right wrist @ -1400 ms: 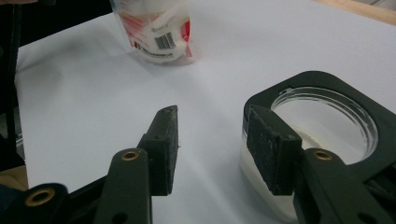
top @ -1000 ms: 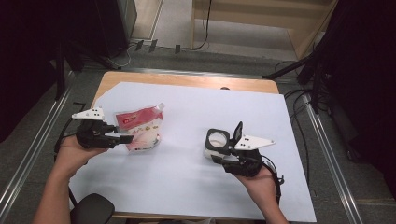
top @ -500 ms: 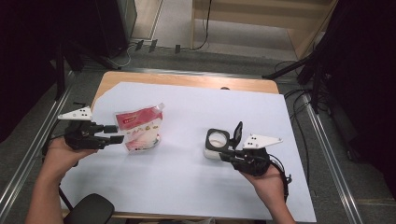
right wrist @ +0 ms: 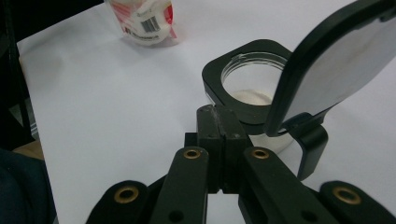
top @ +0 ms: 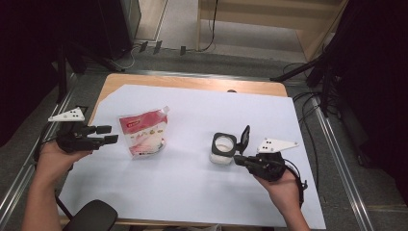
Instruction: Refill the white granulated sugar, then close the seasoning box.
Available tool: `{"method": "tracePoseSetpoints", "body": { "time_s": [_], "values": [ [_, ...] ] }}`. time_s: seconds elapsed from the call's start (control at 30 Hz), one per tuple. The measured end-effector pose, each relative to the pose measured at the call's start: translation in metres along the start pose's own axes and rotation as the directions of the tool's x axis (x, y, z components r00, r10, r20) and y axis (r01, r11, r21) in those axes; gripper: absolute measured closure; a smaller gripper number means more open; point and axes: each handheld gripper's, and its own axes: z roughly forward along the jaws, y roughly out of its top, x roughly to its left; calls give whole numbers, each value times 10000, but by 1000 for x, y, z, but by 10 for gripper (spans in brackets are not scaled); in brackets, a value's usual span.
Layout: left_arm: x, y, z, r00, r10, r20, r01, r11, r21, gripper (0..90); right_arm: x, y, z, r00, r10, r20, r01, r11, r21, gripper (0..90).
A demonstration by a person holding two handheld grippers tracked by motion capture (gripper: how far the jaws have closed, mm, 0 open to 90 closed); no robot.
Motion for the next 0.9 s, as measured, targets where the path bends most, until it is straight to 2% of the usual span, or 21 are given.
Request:
{"method": "tracePoseSetpoints", "body": {
  "time_s": [0.17, 0.3, 0.6, 0.73, 0.8, 0.9],
  "values": [
    [5, 1, 6, 10000, -4, 45, 4, 10000, -30, 448, -2, -2, -7, 9999, 27, 153, -26, 10000, -69, 900],
    [9, 6, 14, 9998, 77, -208, -77, 10000, -7, 447, -5, -2, -11, 9998, 25, 206, -23, 9999, -128, 900],
    [8, 11, 25, 9992, 228, -330, -224, 9997, 138, 447, -13, -5, -26, 9987, 77, 507, -61, 9995, -309, 900],
    [5, 12, 29, 9990, 266, -355, -262, 9996, 123, 447, -19, -5, -32, 9965, 290, 782, -257, 9987, -429, 900],
    [6, 13, 29, 9986, 402, -339, -395, 9990, 210, 446, -24, -5, -30, 9951, 443, 889, -403, 9981, -456, 900],
    [4, 13, 32, 9991, 279, -308, -273, 9994, 194, 444, -32, -5, -24, 9927, 794, 905, -755, 9961, -465, 900]
  ]
}}
